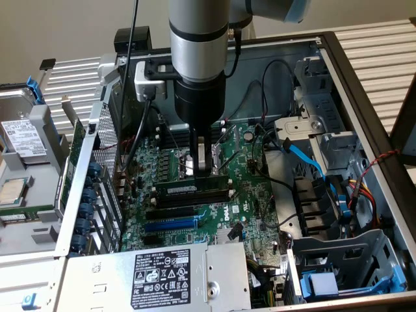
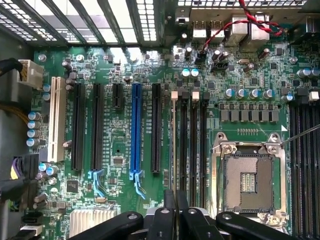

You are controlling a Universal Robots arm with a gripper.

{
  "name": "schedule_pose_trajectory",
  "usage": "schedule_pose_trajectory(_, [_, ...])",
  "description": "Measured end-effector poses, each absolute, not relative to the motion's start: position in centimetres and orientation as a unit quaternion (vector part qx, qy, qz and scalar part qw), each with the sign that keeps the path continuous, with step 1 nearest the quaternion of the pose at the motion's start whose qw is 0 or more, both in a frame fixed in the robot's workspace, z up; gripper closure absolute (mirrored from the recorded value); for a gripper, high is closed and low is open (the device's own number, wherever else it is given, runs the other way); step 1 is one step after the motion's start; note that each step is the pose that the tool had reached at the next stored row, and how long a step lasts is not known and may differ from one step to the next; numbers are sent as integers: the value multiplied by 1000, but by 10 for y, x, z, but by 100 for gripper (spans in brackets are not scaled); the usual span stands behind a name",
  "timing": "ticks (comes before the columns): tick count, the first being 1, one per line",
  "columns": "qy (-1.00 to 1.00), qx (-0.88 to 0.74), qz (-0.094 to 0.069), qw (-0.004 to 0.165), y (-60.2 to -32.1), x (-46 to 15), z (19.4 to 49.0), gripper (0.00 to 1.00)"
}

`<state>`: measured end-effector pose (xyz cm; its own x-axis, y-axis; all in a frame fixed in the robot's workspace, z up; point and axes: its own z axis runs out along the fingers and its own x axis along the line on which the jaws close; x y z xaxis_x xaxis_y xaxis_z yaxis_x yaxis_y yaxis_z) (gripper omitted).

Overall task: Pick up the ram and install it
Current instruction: 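Insert the ram into the slot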

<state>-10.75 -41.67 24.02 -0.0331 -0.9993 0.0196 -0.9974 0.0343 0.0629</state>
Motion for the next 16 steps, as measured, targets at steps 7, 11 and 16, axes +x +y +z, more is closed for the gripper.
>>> schedule_pose_trajectory(7, [-719,695,-15,28,-417,-109,240,87])
schedule_pose_trajectory(11, [-719,694,-14,26,-417,-109,239,87])
schedule_pose_trajectory(16, [-720,693,-12,25,-416,-110,239,87])
